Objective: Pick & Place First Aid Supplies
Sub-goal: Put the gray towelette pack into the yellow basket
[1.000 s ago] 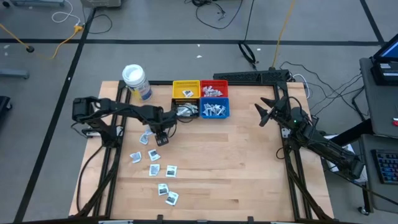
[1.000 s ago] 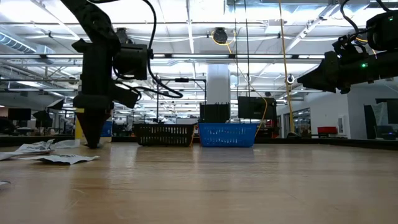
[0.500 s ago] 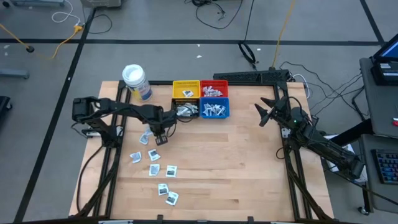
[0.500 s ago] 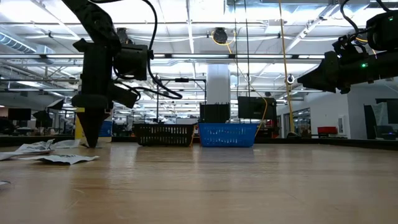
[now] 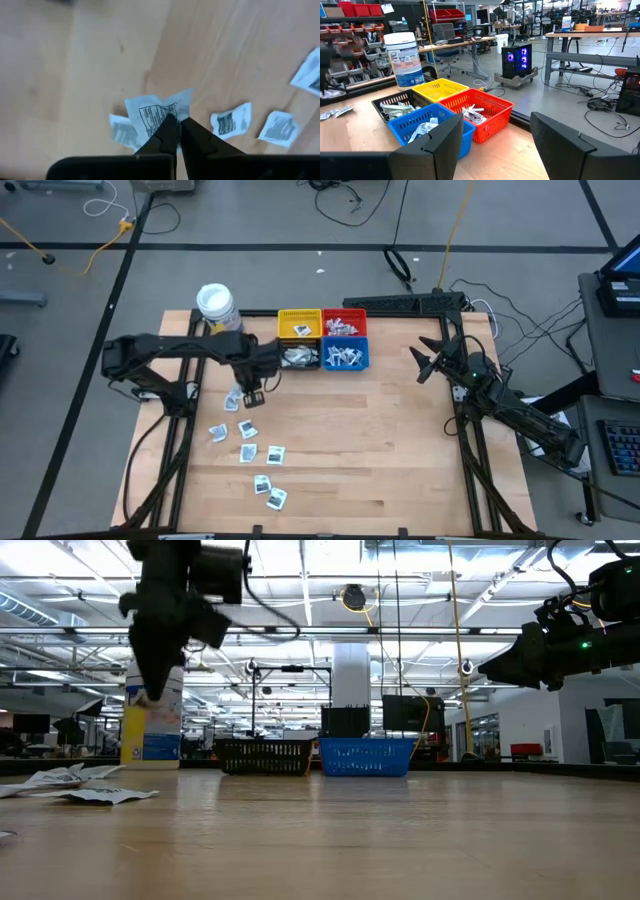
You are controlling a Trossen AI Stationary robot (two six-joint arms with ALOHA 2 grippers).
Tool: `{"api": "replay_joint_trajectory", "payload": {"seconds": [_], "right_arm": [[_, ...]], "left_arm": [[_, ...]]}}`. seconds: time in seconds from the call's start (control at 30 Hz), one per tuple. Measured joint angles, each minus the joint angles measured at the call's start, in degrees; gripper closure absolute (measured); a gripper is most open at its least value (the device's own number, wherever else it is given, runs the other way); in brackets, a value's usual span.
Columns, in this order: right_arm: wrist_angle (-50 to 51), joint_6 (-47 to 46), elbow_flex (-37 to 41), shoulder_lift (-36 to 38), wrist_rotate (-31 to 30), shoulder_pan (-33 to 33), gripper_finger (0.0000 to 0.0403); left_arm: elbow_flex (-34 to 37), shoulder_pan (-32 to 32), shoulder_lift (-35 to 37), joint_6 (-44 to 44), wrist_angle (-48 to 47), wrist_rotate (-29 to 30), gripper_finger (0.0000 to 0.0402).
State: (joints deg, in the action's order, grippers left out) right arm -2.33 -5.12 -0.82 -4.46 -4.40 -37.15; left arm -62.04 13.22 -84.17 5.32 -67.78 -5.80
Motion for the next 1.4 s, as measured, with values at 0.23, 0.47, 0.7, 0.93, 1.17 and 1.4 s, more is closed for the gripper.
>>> {"api": "replay_joint_trajectory", "payload": {"seconds": [0.23, 0.47, 0.7, 0.93, 1.17, 1.4], "right_arm": [[0.0, 0.0, 0.0, 0.0, 0.0, 0.0, 0.0174], [0.0, 0.0, 0.0, 0.0, 0.0, 0.0, 0.0175], [0.0, 0.0, 0.0, 0.0, 0.0, 0.0, 0.0175], [0.0, 0.0, 0.0, 0.0, 0.0, 0.0, 0.0174], [0.0, 0.0, 0.0, 0.0, 0.0, 0.0, 0.0174], [0.0, 0.0, 0.0, 0.0, 0.0, 0.0, 0.0175]], "left_arm": [[-8.6, 1.0, 0.7, -1.9, -7.6, -0.6, 0.0393], [-11.2, 2.5, -0.1, -2.7, -8.4, -0.8, 0.0395], [-18.0, 8.8, -6.7, -4.3, -8.6, -0.7, 0.0396], [-29.1, 16.9, -16.8, -7.2, -8.8, -0.7, 0.0396], [-42.4, 22.8, -27.4, -11.0, -9.5, -0.7, 0.0397], [-58.4, 26.4, -37.2, -13.0, -13.7, -0.7, 0.0397]]}}
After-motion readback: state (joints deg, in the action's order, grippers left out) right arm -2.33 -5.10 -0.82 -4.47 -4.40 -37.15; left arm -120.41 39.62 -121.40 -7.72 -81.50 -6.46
